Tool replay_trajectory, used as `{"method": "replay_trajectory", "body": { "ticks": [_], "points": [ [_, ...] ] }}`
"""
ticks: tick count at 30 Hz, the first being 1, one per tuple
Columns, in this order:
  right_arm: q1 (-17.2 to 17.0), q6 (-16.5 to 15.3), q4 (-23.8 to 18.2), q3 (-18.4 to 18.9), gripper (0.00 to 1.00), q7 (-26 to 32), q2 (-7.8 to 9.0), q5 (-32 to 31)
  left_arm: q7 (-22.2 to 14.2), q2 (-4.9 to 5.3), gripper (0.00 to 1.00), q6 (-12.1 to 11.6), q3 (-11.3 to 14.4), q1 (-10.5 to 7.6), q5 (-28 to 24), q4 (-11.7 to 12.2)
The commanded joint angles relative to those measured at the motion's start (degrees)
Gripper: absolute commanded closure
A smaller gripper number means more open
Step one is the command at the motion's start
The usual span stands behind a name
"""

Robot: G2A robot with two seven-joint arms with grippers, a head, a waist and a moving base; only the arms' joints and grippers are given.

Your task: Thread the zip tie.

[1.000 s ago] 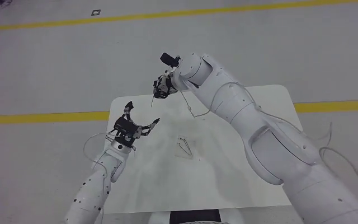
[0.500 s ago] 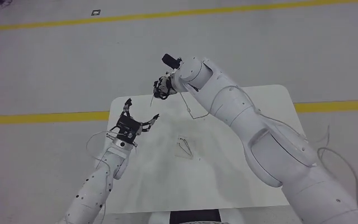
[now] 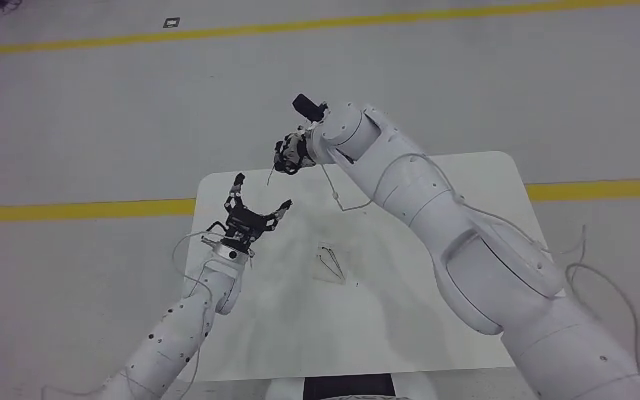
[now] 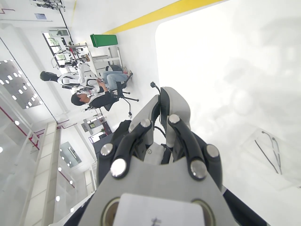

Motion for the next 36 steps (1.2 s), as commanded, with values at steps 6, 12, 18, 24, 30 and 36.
{"method": "replay_trajectory", "body": {
  "ticks": [6,12,18,24,30,36],
  "points": [
    [-1.62,0.00,-1.91,0.90,1.00,-1.34,0.55,-0.90,-1.42,-0.15,0.00,1.96,0.21,-0.42,0.00,1.00],
    [-2.33,0.00,-3.26,1.81,1.00,0.44,1.22,-2.09,-2.14,-0.14,0.00,3.16,1.14,-1.29,0.00,2.07],
    [-2.38,0.00,-3.43,1.92,1.00,0.76,1.29,-2.23,-2.15,-0.11,0.00,2.22,1.46,-1.55,0.00,2.14],
    [-3.30,-0.37,-4.09,2.11,1.00,-0.41,1.38,-2.44,-3.37,-0.26,0.00,2.35,1.66,-2.16,0.00,2.52],
    [-4.41,0.00,-5.79,2.86,1.00,-0.46,1.93,-3.87,-4.07,-0.26,0.51,3.30,2.86,-3.09,0.00,3.51],
    [-4.96,0.00,-6.43,3.47,1.00,-0.12,2.22,-4.98,-4.42,-0.15,0.58,3.68,3.88,-3.85,0.00,4.04]
  ]
}}
